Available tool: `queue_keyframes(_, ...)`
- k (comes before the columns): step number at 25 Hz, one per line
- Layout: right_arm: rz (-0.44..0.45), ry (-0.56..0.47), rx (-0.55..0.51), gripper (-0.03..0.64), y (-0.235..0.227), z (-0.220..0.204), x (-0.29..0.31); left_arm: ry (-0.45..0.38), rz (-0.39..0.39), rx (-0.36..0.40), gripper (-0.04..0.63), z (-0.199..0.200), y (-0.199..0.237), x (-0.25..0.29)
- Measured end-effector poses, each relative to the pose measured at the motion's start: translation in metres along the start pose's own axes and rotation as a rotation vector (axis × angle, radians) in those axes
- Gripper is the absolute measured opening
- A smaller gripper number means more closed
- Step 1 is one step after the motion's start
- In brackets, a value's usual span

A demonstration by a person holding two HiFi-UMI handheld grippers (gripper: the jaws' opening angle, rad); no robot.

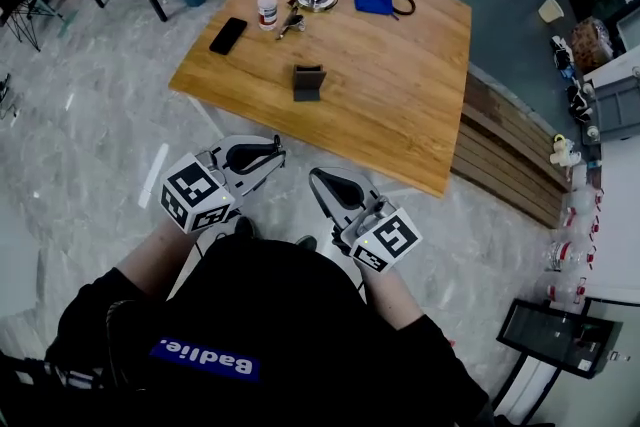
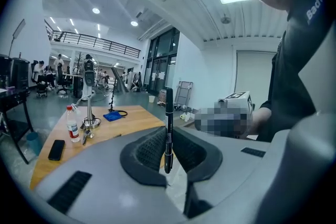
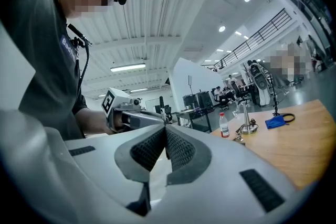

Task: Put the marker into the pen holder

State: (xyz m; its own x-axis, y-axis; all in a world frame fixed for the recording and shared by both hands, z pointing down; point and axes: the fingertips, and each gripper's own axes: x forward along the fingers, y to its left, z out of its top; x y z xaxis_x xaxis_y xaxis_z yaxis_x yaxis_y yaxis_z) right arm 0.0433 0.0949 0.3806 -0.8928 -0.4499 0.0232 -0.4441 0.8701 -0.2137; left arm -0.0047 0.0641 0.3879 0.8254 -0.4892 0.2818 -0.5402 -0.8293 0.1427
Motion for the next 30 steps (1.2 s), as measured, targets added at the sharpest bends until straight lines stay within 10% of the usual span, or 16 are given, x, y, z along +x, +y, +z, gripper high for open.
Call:
queue_keyframes(14, 0.019, 0.028, -0.003, 0.006, -0.051, 0.008, 0.013, -0.035, 0.097, 0.045, 0.048, 0.032, 0.076, 0.028)
queue_keyframes(30, -0.198, 0.055, 0.011, 0.006, -0.154, 0.033, 0.113, -0.067, -0.15, 0.122, 0.048, 0.074, 0.198, 0.086)
